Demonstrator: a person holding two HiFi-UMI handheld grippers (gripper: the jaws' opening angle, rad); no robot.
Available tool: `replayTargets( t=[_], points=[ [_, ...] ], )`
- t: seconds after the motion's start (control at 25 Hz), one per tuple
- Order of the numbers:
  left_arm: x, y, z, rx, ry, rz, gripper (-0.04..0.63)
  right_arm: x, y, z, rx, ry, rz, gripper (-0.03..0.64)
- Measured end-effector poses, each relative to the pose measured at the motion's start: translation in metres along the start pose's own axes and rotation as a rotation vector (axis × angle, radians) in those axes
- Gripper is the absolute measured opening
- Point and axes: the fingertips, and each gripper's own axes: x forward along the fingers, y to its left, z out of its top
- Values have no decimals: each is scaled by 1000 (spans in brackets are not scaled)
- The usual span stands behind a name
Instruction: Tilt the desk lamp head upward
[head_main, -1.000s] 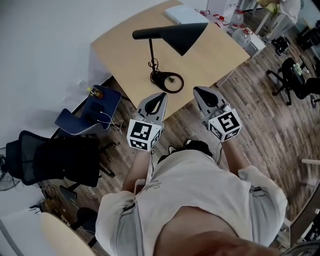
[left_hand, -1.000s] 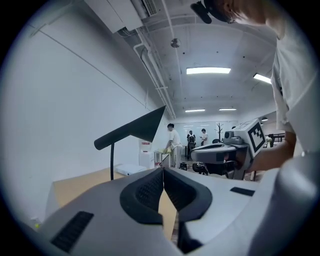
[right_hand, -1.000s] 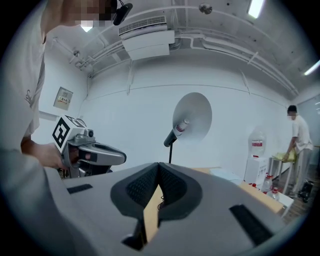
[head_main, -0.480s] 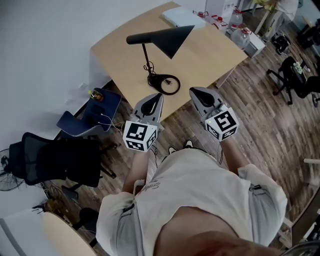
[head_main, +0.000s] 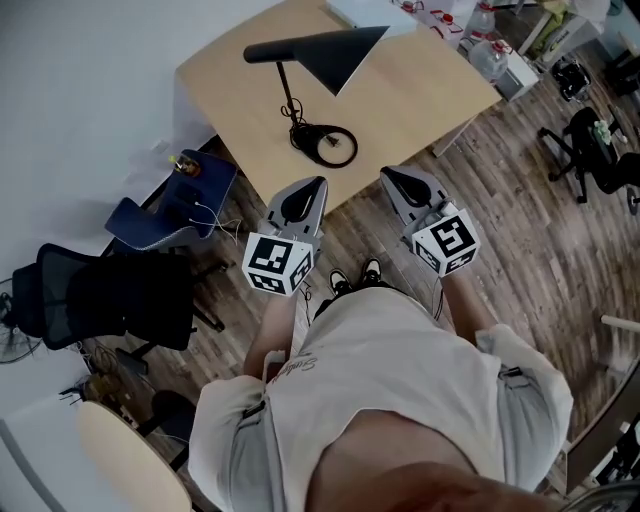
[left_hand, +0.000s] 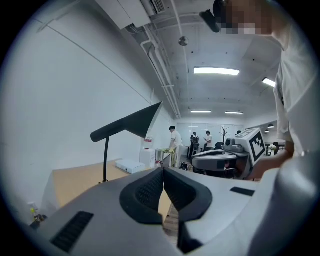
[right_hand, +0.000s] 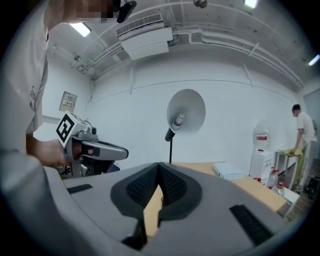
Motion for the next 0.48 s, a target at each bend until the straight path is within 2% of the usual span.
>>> replayTargets(
  t=[0.16,0.48],
  points=[
    [2,-2,2,2,-6,6,15,-2,-4,-3,16,10,7,-5],
    [1,-7,3,73,13,24,15,-2,-5,-1,12,8,8,-5]
  ],
)
